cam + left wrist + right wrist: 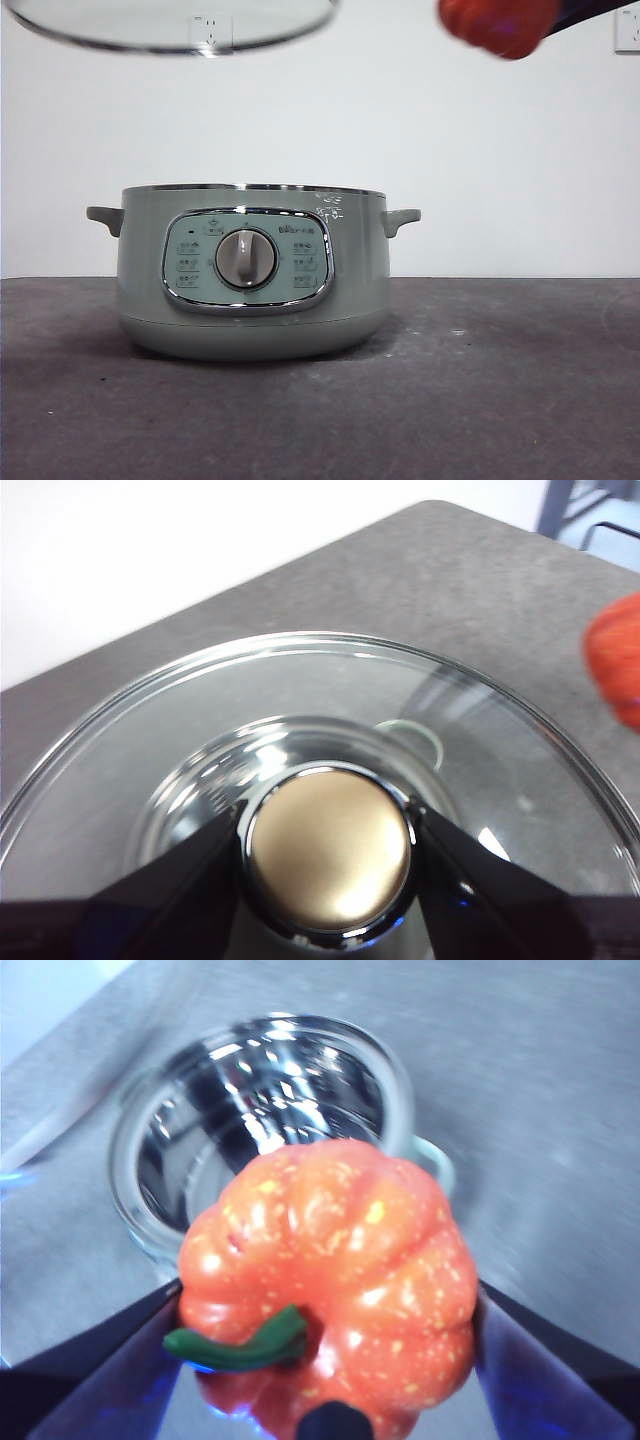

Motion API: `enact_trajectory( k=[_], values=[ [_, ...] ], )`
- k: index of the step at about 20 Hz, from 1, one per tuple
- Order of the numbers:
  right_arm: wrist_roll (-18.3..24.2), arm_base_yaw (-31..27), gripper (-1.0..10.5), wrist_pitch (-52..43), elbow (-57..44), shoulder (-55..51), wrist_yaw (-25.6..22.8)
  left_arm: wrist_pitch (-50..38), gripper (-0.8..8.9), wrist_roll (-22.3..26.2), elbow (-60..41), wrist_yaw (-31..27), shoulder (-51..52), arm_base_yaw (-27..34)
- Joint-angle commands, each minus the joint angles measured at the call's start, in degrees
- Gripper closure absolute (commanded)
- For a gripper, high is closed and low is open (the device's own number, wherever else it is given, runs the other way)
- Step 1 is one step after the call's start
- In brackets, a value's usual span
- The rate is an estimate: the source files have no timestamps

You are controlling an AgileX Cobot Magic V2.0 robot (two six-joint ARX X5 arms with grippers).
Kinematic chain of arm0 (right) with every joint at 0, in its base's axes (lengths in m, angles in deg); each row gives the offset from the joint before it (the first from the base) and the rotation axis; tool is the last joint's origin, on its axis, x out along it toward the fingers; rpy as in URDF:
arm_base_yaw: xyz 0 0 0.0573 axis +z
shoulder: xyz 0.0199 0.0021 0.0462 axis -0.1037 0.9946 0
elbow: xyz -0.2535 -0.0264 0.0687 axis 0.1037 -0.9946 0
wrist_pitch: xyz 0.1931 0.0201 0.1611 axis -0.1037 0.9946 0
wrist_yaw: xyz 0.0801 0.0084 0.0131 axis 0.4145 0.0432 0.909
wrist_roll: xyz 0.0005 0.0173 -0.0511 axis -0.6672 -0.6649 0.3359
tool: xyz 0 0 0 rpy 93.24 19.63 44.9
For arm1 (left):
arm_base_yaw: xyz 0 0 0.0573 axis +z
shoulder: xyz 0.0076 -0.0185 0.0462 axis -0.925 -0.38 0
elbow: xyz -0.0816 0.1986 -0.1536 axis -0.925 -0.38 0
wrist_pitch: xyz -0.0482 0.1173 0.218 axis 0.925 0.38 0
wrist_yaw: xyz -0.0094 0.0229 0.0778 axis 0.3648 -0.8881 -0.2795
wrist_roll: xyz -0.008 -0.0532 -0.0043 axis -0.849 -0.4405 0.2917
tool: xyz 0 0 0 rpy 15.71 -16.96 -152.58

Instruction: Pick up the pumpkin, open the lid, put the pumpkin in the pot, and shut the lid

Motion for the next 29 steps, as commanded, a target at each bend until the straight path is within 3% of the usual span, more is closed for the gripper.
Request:
enact_trajectory(
  k=[1,3,7,13,17,23,25,28,29],
  values=[
    [-1.42,3.17,9.6,-6.14,0.02,4.44,0.09,1.44,8.26,-0.09,1.33,-0.87,5.7,0.35],
    [-1.79,5.35,9.6,-10.29,1.86,10.23,-0.15,5.18,8.26,-0.13,1.33,-1.42,10.45,0.35],
    [-0.44,8.41,9.6,-9.92,14.49,25.57,-0.17,11.74,8.26,-0.5,1.33,-3.52,17.46,0.33],
    [2.69,10.91,9.6,-8.04,31.85,46.69,-2.67,14.34,8.26,-1.9,1.33,-3.43,22.38,0.33],
    [7.26,12.52,9.6,-8.13,33.38,53.31,-6.71,15.52,8.26,-1.9,1.33,-3.43,22.56,0.33],
    [8.57,13.94,9.6,-4.11,33.38,57.11,-9.42,15.56,8.26,-1.88,1.33,-3.41,22.56,0.33],
    [9.22,14.34,8.4,-2.54,33.38,57.11,-9.29,15.67,8.26,-1.86,1.33,-3.41,22.56,0.33],
    [8.5,14.4,3.1,-1.36,33.38,57.11,-9.22,15.67,8.26,-1.86,1.33,-3.37,22.49,0.33],
    [8.46,14.4,2.8,-1.27,33.4,57.09,-9.22,15.61,8.26,-1.81,1.33,-3.39,22.45,0.33]
  ],
)
